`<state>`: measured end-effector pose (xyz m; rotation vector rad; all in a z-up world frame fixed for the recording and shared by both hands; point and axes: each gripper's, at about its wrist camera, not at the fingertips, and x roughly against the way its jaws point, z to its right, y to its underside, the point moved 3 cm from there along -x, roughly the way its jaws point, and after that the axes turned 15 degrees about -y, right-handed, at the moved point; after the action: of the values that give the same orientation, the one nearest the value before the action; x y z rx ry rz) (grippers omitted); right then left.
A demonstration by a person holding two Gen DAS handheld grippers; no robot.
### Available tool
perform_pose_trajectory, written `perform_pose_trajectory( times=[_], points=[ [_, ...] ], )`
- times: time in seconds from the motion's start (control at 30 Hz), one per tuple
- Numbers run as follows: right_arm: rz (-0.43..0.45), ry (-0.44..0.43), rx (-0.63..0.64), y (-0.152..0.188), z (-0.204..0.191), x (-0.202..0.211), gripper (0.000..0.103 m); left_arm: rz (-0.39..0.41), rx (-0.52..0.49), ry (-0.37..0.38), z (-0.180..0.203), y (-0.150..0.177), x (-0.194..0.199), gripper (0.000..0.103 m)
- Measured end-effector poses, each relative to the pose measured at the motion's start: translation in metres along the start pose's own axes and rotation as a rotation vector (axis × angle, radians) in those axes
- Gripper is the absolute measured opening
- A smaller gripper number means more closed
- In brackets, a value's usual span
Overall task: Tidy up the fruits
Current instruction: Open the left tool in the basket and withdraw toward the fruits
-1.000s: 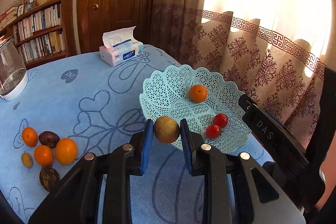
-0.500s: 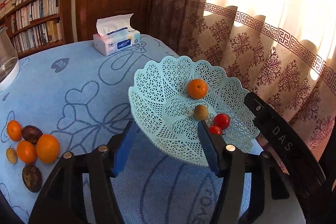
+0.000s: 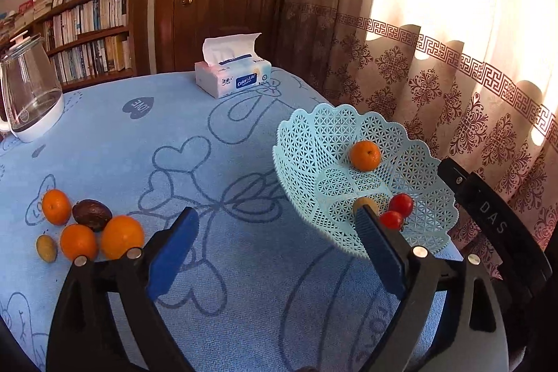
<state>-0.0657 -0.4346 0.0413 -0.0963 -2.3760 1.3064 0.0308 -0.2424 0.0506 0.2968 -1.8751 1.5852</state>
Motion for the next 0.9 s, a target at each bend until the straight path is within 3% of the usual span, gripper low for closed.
perform_pose_trajectory(
  times=[0.13,0.4,0.9],
  points=[
    [0.027,-0.020,0.059,0.001,-0.013,0.005,0.080,0.004,0.022,-0.040,-0.015,0.002,0.005,0.092],
    [0.044,-0.074,0.167,0.006,-0.039,0.010,0.081,0.019,0.056,-0.199,-0.056,0.005,0.010,0.093],
    [0.017,-0.097,0.212,0.013,-0.050,0.007,0.082,0.005,0.188,-0.361,-0.147,0.012,0.007,0.093]
  ],
)
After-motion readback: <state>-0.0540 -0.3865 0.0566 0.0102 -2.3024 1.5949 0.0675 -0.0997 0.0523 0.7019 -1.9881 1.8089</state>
